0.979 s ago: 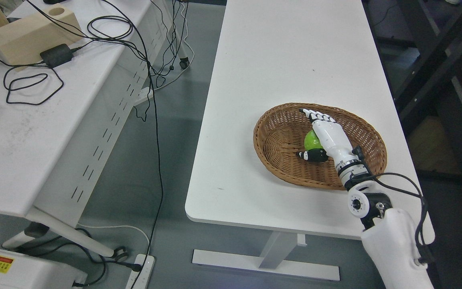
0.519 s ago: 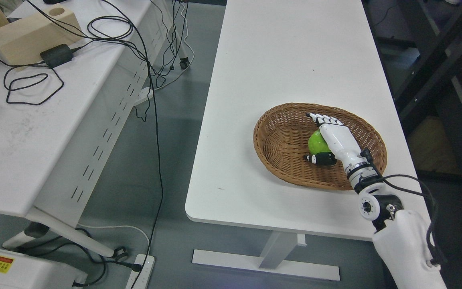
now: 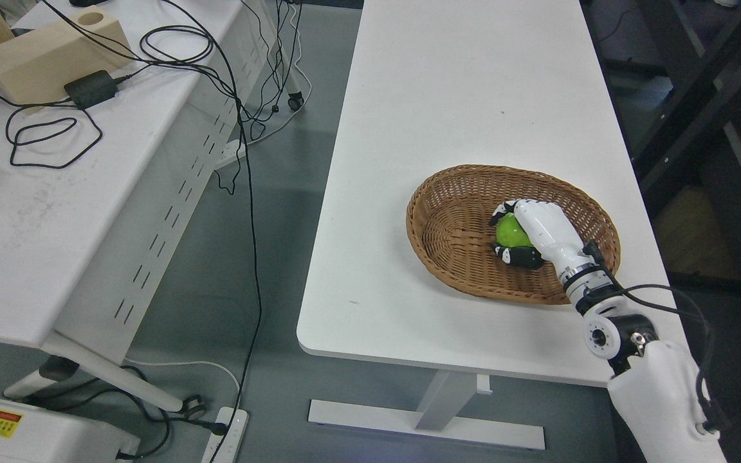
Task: Place green apple on left shelf middle layer
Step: 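Lower the right hand into the basket around the green apple, then close the right hand fingers around the green apple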
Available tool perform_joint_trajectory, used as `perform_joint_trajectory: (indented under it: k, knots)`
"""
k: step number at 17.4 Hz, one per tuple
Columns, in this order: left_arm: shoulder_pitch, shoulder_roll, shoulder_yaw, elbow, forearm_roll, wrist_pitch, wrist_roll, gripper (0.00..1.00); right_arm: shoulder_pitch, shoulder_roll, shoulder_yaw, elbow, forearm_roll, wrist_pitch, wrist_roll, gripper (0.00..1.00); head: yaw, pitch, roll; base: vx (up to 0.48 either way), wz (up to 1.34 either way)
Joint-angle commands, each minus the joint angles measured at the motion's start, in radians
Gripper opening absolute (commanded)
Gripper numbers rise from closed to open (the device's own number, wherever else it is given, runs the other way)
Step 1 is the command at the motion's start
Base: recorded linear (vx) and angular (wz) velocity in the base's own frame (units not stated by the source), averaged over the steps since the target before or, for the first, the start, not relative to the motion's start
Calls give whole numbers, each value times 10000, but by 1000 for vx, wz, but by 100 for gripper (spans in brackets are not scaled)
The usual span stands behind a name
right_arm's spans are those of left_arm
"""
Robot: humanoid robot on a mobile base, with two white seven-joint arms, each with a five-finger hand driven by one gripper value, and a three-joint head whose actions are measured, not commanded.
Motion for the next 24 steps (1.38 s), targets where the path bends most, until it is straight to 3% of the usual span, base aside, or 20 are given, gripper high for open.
perform_joint_trajectory:
  k: [1,2,5,11,17,20,24]
  knots:
    - [-215,175,0,0,-4,-6,-7,100,211,-39,-787,-475,-589,-241,1191,3,0,0,0,0,0]
    - [-215,175,0,0,12,-6,-7,100,211,7,-986,-522,-1444,-256,1621,4,0,0,0,0,0]
    - [-215,175,0,0,-3,-6,-7,100,363,420,-2059,-522,-5784,125,3278,3,0,0,0,0,0]
    - [-215,175,0,0,-4,-6,-7,100,793,1156,-3410,-844,-8275,1168,3404,1,0,0,0,0,0]
    - [-215,175,0,0,-4,-6,-7,100,1637,2689,-4393,-1794,-8876,1462,3312,1,0,0,0,0,0]
    - [-215,175,0,0,-3,-6,-7,100,1806,2845,-4669,-2009,-9076,1401,3038,1,0,0,0,0,0]
    - [-215,175,0,0,12,-6,-7,100,2449,2845,-4502,-2301,-9077,-83,1214,0,0,0,0,0,0]
